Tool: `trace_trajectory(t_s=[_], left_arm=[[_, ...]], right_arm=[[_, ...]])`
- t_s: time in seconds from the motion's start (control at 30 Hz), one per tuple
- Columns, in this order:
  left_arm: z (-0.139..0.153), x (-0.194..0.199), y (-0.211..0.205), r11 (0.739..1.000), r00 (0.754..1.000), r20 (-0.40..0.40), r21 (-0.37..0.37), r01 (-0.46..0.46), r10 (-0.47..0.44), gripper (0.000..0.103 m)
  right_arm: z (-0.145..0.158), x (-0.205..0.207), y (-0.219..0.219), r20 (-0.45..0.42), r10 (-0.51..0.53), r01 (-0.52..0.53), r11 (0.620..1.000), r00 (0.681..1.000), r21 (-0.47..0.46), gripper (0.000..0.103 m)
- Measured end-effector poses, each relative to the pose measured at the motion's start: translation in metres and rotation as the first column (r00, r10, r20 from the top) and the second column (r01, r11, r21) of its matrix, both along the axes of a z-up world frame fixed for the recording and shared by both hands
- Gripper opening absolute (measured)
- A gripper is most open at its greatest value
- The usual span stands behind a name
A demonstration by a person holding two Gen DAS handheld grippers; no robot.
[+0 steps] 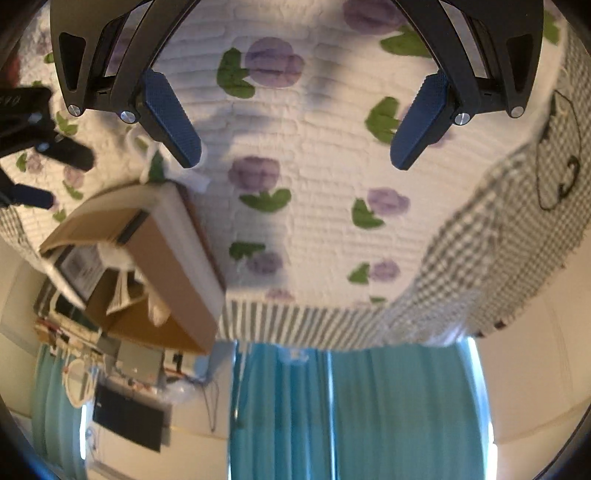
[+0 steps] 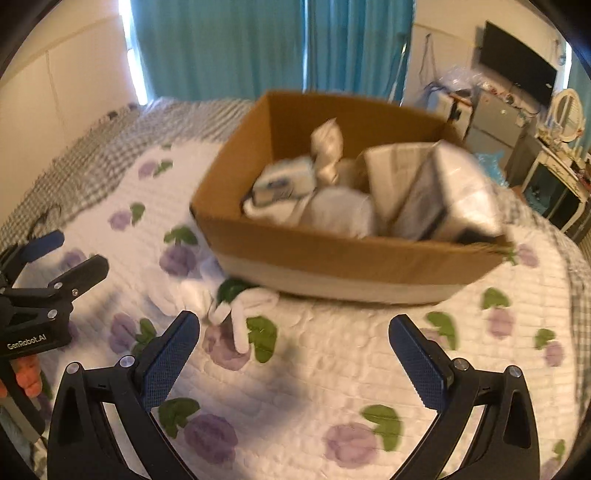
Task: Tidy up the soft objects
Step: 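Grasp the green-tied white cloth with the right tool while the left tool grasps the fluffy white cloth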
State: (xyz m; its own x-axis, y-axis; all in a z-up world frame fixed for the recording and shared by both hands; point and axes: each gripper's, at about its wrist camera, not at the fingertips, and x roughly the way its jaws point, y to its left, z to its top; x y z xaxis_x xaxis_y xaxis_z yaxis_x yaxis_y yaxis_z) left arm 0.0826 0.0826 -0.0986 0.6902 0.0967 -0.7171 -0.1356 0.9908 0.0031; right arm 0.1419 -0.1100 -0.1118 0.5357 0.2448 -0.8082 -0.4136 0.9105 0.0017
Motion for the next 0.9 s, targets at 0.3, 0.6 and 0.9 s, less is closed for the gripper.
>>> trace_trajectory(t_s=[0.3,0.6,0.9], left_arm=[[-0.027,0.007,-0.001,0.999,0.998,-0.057,0.023,0.022,-0.021,0.103],[-0.032,0.004,-0.035,0.992,0.991,-0.086,0.051,0.112,-0.107,0.103],[-0.036,0.010,-0.075,0.982,0.976,-0.113,-0.007,0.186,-0.186,0.095]], right_arm=[[-0.056,0.017,0.027,-0.129,0.111,-0.106,0.993,0.985,0.043,0.056],[-0.049,-0.001,0.026,-0.078,0.150,-0.146,0.988,0.986,0.059,0.006],[-0.026,-0.016,-0.017,-0.031,0.058,-0.057,0.998,0.998,0.035,0.005]])
